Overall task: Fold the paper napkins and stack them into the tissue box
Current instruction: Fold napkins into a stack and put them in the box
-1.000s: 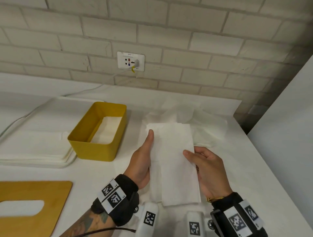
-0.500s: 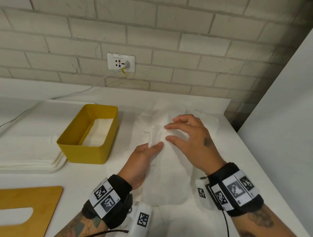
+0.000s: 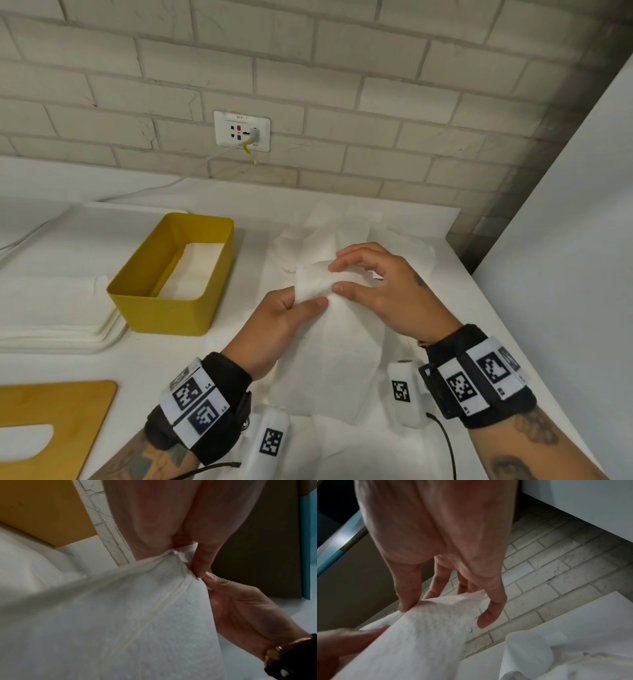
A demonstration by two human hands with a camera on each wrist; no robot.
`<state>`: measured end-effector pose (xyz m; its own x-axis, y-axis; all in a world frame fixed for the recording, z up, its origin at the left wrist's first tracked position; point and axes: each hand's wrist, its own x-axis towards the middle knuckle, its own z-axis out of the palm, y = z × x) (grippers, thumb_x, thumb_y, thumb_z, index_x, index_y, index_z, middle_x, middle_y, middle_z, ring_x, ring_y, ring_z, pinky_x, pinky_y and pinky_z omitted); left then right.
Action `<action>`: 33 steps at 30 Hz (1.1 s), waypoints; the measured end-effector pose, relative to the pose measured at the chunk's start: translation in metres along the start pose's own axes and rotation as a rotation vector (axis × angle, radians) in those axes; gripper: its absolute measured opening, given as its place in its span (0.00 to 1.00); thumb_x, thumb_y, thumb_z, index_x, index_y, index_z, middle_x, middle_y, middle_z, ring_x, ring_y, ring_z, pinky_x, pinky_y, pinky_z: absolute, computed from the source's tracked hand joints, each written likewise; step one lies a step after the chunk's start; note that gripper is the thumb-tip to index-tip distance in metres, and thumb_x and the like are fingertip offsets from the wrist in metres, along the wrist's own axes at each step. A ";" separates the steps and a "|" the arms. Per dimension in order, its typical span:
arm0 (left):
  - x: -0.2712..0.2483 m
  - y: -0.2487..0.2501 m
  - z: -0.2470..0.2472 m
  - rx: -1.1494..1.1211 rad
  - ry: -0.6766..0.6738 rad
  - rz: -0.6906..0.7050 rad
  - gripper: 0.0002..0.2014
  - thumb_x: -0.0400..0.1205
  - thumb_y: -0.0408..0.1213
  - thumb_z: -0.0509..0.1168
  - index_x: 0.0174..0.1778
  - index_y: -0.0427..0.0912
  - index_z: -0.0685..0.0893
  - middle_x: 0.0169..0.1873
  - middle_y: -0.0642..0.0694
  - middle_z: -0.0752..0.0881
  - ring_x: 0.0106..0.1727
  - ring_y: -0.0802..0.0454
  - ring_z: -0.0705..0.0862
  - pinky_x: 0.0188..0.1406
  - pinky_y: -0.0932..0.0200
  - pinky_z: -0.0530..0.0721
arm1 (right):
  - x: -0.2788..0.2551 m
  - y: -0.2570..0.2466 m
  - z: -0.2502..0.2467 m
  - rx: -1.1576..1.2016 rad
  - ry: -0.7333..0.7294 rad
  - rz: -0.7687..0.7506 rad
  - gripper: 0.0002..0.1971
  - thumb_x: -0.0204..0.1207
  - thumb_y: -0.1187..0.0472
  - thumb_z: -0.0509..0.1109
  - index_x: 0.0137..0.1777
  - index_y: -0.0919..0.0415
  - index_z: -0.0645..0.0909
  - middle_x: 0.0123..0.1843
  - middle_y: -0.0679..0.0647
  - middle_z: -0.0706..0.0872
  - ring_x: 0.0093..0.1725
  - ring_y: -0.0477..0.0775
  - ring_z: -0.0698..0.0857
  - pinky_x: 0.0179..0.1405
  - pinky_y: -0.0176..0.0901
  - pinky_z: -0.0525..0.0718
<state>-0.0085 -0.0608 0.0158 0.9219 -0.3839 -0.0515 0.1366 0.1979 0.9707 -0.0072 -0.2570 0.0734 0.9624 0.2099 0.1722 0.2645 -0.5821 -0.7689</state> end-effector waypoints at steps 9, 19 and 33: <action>-0.001 0.004 0.006 -0.057 0.003 -0.050 0.17 0.87 0.44 0.64 0.62 0.35 0.90 0.58 0.37 0.92 0.61 0.38 0.91 0.66 0.43 0.85 | -0.005 0.005 0.000 0.119 0.013 0.026 0.07 0.73 0.58 0.82 0.44 0.47 0.86 0.64 0.38 0.86 0.66 0.34 0.82 0.64 0.32 0.72; 0.000 0.007 0.006 -0.133 0.024 -0.087 0.17 0.87 0.42 0.63 0.62 0.35 0.89 0.57 0.37 0.93 0.59 0.39 0.92 0.61 0.47 0.86 | -0.010 0.006 0.006 0.112 0.142 -0.028 0.06 0.72 0.59 0.83 0.44 0.49 0.89 0.63 0.37 0.85 0.66 0.36 0.81 0.62 0.32 0.75; 0.000 0.010 -0.001 0.103 0.055 -0.033 0.14 0.88 0.41 0.64 0.57 0.35 0.92 0.53 0.35 0.93 0.57 0.34 0.91 0.71 0.32 0.81 | -0.010 0.004 0.007 0.067 0.063 -0.096 0.15 0.75 0.62 0.81 0.57 0.41 0.89 0.69 0.36 0.79 0.70 0.40 0.80 0.71 0.40 0.76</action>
<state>-0.0065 -0.0579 0.0256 0.9364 -0.3381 -0.0941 0.1322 0.0914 0.9870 -0.0163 -0.2557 0.0642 0.9354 0.2111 0.2838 0.3530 -0.5077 -0.7859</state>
